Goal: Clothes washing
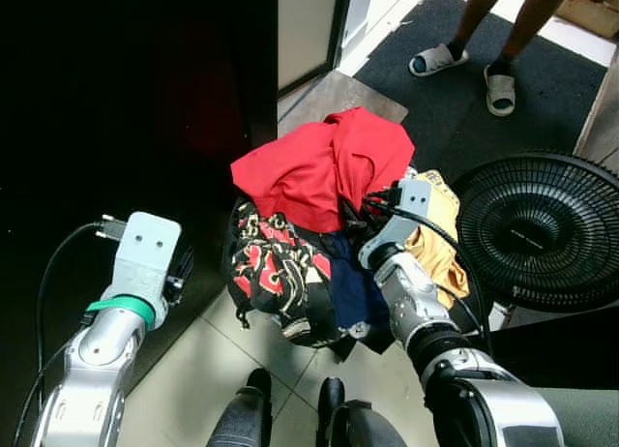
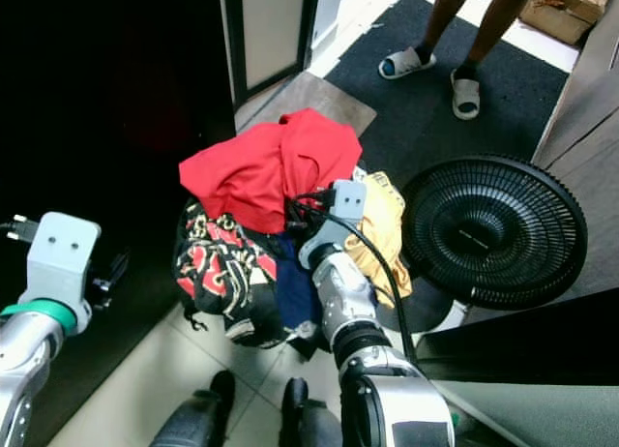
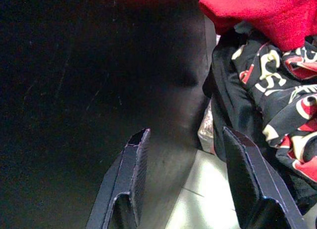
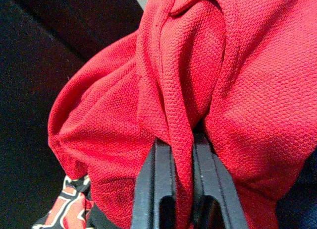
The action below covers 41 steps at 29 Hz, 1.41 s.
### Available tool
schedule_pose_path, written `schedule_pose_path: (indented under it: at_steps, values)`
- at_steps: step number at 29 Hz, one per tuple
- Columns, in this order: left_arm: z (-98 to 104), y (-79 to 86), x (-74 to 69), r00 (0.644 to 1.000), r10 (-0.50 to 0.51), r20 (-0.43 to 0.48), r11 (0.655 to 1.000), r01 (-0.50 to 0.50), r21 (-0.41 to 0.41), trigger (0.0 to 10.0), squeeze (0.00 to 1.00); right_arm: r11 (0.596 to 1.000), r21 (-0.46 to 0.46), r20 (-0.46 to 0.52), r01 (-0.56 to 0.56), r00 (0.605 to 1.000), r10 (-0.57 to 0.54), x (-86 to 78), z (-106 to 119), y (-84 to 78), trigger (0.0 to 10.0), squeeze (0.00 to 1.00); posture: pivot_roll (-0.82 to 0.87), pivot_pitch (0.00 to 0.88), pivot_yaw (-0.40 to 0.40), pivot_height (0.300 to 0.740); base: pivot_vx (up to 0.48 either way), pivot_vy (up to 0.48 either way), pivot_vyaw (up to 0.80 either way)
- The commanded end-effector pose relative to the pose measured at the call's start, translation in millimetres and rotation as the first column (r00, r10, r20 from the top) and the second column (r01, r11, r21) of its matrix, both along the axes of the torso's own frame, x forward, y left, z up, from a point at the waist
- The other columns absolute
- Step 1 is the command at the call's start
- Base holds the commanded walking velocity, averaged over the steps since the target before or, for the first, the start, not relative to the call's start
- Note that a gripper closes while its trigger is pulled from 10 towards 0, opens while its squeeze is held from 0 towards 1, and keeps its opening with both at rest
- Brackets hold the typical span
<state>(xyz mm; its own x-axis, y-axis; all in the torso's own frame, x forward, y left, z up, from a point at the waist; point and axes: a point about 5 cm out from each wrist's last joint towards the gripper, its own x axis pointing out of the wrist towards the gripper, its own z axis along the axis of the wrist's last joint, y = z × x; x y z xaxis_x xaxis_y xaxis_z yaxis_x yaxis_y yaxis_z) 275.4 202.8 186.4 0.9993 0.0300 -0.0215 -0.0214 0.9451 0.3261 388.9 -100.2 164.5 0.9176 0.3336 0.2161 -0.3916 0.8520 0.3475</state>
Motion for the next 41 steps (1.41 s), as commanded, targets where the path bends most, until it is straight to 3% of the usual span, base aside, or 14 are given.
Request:
schedule_pose_path:
  at_steps: [1,5,9,12,14,18,19,29,30,31,34,38,40,41]
  values:
    - [-12.3,0.2,-1.3,0.998,-0.002,-0.056,1.0,0.002,-0.007,10.0,0.0,1.0,0.016,-0.03,-0.001,1.0,0.002,-5.1,-13.1,-1.8,0.0,0.0,0.33,0.446,0.033,0.74,0.0,0.0,0.0]
    - [-12.4,-0.6,1.0,0.999,-0.005,-0.054,1.0,0.005,-0.008,10.0,0.0,1.0,0.029,0.005,0.005,1.0,-0.005,-3.9,-5.8,-4.4,0.0,0.0,0.32,0.422,0.033,0.74,0.0,0.0,0.0]
    - [-15.6,-3.7,10.6,0.999,-0.012,-0.04,1.0,0.011,-0.018,10.0,0.0,0.998,0.059,0.213,0.019,0.977,-0.031,-1.6,38.6,-18.1,0.0,0.0,0.28,0.356,0.022,0.74,0.0,0.0,0.0]
    - [-15.4,-4.4,13.1,0.999,-0.011,-0.033,1.0,0.01,-0.026,10.0,0.0,0.998,0.051,0.262,0.031,0.964,-0.043,-1.7,51.3,-22.3,0.0,0.0,0.26,0.324,0.017,0.74,0.0,0.0,0.0]
    - [-9.9,-7.1,18.8,1.0,-0.019,-0.006,0.998,0.018,-0.053,10.0,0.0,0.993,0.007,0.38,0.114,0.919,-0.108,-2.9,85.2,-35.8,0.0,0.0,0.22,0.258,0.013,0.74,0.0,0.0,0.0]
    - [-3.4,-10.0,22.2,0.999,-0.03,0.02,0.997,0.031,-0.077,10.0,0.0,0.976,-0.015,0.463,0.217,0.867,-0.186,-6.5,109.1,-49.5,0.8,0.0,0.2,0.214,0.012,0.74,0.0,0.0,0.0]
    - [1.2,-12.0,23.1,0.999,-0.04,0.035,0.995,0.043,-0.086,10.0,0.0,0.965,-0.028,0.496,0.262,0.841,-0.214,-9.2,117.7,-56.9,10.0,0.0,0.19,0.191,0.016,0.74,0.0,0.0,0.0]
    - [37.7,-18.5,32.6,0.988,-0.11,0.104,0.98,0.125,-0.156,10.0,0.0,0.902,0.03,0.644,0.43,0.682,-0.346,-37.5,180.6,-107.0,10.0,0.0,0.14,0.085,0.047,0.74,0.0,0.0,0.0]
    - [52.3,-18.5,36.9,0.982,-0.114,0.15,0.974,0.141,-0.179,10.0,0.0,0.89,0.055,0.682,0.452,0.634,-0.364,-44.9,198.6,-114.0,10.0,0.0,0.12,0.058,0.053,0.74,0.0,0.0,0.0]
    - [52.3,-18.5,36.9,0.982,-0.114,0.15,0.974,0.141,-0.179,10.0,0.0,0.89,0.055,0.682,0.452,0.634,-0.364,-44.9,198.6,-114.0,10.0,0.0,0.12,0.058,0.053,0.74,0.0,0.0,0.0]
    - [86.5,-20.6,40.8,0.955,-0.128,0.268,0.955,0.191,-0.226,10.0,0.0,0.873,0.062,0.759,0.484,0.545,-0.356,-60.7,226.9,-118.3,10.0,0.0,0.1,0.037,0.053,0.74,0.0,0.0,0.0]
    - [111.5,-24.7,36.7,0.917,-0.154,0.368,0.944,0.247,-0.22,10.0,0.0,0.866,-0.01,0.768,0.499,0.559,-0.314,-67.9,223.0,-113.1,10.0,0.0,0.1,0.022,0.047,0.74,0.0,0.0,0.0]
    - [120.1,-27.7,28.3,0.891,-0.185,0.414,0.95,0.27,-0.156,10.0,0.0,0.878,-0.085,0.684,0.47,0.669,-0.292,-69.6,181.9,-104.1,10.0,0.0,0.1,0.003,0.038,0.74,0.0,0.0,0.0]
    - [120.1,-27.7,28.3,0.891,-0.185,0.414,0.95,0.27,-0.156,10.0,0.0,0.878,-0.085,0.684,0.47,0.669,-0.292,-69.6,181.9,-104.1,10.0,0.0,0.1,0.003,0.038,0.74,0.0,0.0,0.0]
